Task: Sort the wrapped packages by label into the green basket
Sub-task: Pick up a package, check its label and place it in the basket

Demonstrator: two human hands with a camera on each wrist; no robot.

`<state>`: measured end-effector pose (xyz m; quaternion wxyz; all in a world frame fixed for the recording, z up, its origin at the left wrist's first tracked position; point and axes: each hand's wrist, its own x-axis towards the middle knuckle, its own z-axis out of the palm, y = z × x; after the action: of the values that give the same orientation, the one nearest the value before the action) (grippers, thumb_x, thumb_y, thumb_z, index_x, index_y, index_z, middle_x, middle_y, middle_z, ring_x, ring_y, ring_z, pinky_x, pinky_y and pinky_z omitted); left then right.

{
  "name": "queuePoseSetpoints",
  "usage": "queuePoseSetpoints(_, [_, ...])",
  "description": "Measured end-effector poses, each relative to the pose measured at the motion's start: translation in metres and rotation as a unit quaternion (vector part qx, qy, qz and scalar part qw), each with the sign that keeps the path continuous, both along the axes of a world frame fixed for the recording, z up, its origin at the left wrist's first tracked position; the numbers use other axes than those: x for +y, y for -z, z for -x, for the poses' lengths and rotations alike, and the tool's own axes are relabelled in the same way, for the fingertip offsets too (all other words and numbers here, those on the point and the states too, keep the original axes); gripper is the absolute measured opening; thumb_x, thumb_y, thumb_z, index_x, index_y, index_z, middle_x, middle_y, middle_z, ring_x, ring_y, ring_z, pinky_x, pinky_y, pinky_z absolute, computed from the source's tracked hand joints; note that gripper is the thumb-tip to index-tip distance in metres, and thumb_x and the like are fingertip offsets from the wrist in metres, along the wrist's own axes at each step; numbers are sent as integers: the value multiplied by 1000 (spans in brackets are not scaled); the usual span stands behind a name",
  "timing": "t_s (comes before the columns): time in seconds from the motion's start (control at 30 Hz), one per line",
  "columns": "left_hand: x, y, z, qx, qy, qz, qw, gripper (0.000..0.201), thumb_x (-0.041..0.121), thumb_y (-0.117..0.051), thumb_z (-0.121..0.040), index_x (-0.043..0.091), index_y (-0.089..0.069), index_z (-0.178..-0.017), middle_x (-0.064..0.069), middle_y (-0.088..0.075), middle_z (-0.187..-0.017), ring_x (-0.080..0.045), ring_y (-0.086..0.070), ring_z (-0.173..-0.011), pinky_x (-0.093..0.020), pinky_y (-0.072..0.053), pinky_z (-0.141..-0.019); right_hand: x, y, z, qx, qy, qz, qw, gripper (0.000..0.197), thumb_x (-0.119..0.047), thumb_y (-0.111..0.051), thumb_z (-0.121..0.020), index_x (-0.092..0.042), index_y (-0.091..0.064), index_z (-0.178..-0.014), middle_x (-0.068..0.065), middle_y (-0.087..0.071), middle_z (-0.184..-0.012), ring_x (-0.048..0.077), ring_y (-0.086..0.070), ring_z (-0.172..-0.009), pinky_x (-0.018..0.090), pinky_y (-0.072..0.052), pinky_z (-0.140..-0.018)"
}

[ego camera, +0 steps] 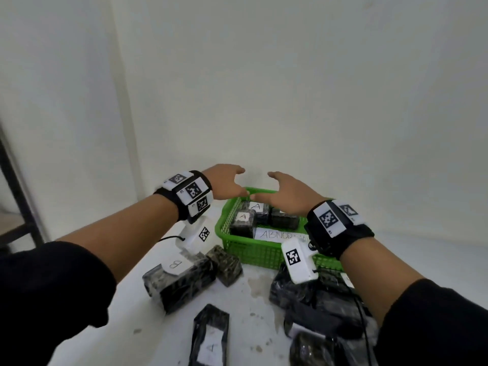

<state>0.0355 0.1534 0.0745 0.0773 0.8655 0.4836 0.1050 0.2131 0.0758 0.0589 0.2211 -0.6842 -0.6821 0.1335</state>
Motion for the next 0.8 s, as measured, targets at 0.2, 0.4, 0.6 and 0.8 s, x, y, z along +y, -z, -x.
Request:
queuePoseSetpoints(0.2, [-48,21,42,25,37,7,999,79,50,-61,-94,17,-27,-157,-3,-30,-163,-20,-31,-149,-30,-25,-117,-30,21,38,-1,-37,-1,999,105,-71,-69,-81,-20,-27,-163,2,-33,-168,25,-35,-153,42,-33,-122])
queuePoseSetpoints(0.4, [-66,54,70,31,36,32,998,75,46,-68,-90,19,-38,-153,1,-43,-156,-17,-41,-143,-31,-32,-115,-49,38,65,-34,-69,17,997,99,-62,-74,-82,-20,-32,-161,6,-37,-164,28,-33,-152,46,-34,-121])
queuePoseSetpoints(0.6, [-73,67,73,54,42,36,997,59,36,-72,-86,21,-55,-141,-1,-54,-143,-19,-51,-130,-31,-41,-108,-57,59,84,-78,-78,64,992,82,-55,-76,-84,-16,-49,-152,7,-57,-144,25,-54,-133,39,-49,-107])
queuePoseSetpoints(0.8, [-73,76,57,82,34,34,995,43,28,-74,-81,15,-67,-121,-5,-64,-117,-24,-63,-108,-34,-53,-92,-53,77,89,-106,-35,97,989,55,-40,-79,-86,-7,-64,-127,11,-69,-121,27,-66,-107,40,-57,-90])
